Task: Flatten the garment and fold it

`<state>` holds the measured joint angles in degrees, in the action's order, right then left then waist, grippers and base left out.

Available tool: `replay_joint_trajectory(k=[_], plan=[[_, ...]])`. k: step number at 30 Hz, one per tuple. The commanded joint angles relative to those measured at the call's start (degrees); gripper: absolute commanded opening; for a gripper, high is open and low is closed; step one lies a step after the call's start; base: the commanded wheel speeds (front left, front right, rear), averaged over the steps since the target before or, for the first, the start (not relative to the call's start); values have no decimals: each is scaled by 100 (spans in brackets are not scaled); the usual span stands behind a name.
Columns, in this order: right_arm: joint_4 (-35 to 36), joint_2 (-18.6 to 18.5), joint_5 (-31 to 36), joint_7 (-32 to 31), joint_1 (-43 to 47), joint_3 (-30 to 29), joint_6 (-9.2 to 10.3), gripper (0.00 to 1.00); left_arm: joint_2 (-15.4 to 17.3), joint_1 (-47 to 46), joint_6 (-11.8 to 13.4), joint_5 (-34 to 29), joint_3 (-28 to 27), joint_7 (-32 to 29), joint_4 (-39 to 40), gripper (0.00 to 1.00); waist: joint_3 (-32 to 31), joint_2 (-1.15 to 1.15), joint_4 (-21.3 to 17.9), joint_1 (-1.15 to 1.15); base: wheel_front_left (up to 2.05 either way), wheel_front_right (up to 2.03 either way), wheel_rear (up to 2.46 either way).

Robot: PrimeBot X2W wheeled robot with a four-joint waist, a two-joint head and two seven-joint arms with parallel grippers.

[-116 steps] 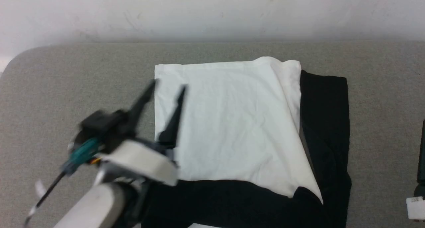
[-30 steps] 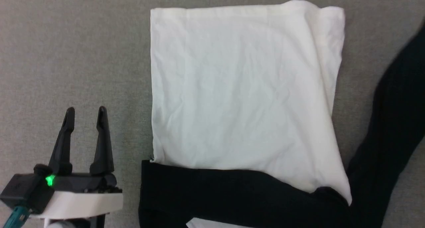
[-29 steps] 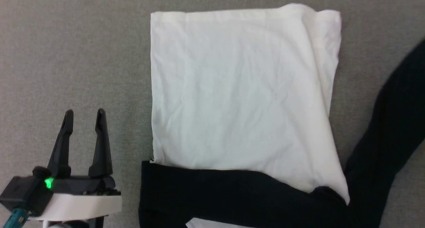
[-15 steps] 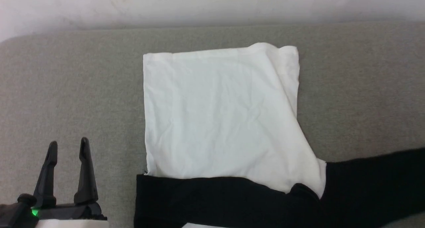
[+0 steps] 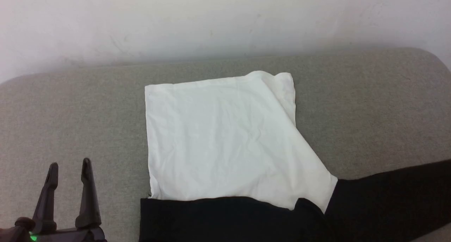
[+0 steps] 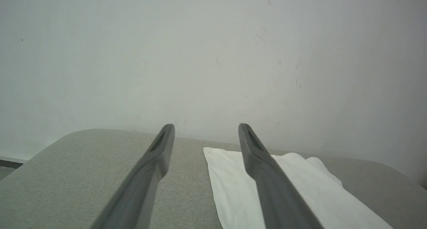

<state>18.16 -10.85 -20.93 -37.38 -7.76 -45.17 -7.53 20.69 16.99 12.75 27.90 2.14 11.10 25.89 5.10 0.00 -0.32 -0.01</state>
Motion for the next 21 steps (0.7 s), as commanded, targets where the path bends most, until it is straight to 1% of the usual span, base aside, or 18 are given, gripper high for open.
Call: replay_joint_trajectory(k=[1,7,11,15,21], plan=[[119,36,-71,-31,9,207,4,0,31,77,37,25,-25,-8,34,100,-73,0,12,1,0,0,0],[777,303,-266,-250,-23,1692,4,0,51,126,67,36,-53,-24,89,100,-121,0,192,1,0,0,0],[993,531,-224,-384,11,2893,4,0,56,150,63,57,-41,-36,77,100,-167,0,345,1,0,0,0],[914,682,-161,-461,60,4084,4,0,47,138,47,78,-1,-41,51,100,-183,0,519,1,0,0,0],[323,781,-147,-239,-119,5620,4,0,26,96,13,99,90,-49,-23,100,-189,0,786,1,0,0,0]])
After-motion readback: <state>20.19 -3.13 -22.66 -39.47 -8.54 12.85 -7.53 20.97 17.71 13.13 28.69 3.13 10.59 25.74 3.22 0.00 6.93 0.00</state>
